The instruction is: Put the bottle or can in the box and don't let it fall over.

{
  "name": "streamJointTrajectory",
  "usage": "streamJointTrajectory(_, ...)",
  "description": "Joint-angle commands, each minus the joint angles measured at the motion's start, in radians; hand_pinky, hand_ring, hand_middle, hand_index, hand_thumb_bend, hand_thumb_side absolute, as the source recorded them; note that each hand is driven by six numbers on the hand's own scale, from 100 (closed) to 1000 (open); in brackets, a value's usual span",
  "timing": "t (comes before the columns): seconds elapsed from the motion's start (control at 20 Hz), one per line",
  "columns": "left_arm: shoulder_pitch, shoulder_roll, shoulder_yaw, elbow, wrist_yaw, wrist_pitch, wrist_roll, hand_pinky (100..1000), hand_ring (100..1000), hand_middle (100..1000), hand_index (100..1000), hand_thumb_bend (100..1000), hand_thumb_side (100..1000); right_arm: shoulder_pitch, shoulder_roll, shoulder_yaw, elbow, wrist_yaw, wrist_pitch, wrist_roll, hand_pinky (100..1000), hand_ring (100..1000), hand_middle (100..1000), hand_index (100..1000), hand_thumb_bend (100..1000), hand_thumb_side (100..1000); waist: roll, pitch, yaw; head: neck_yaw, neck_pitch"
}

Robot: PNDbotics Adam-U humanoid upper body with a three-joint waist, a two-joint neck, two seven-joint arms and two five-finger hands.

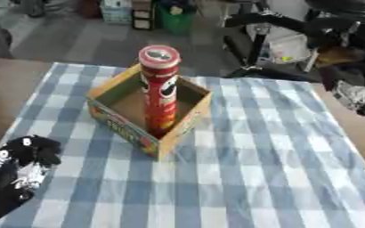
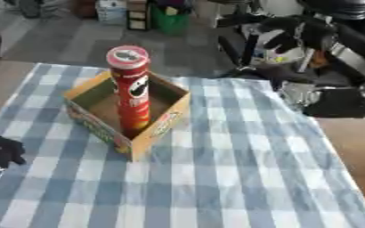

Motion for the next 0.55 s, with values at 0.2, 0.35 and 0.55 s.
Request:
streamJointTrajectory(0.2,0.009,0.011,0.006,-0.008,-0.002,0.002,0.011,649,554,566,695,100,534,0.138,0.152,-0.06,0.003,-0.112,-0.007,-0.106,688,720,807,907,100,580,0.015,-0.015,0.008,0.005,0.001)
streamJointTrajectory(0.35,0.015,0.011,0.004,-0.004,-0.002,0.002,0.014,649,554,566,696,100,534,0.225,0.239,-0.066,-0.012,-0.157,-0.006,-0.115,678,710,797,901,100,606,0.016,-0.022,0.013,0.005,0.016)
streamJointTrajectory(0.55,0.024,0.011,-0.001,0.002,-0.002,0.003,0.013,651,556,568,698,100,537,0.324,0.338,-0.067,-0.024,-0.144,-0.008,-0.104,666,692,781,892,100,626,0.017,-0.032,0.018,0.016,0.041)
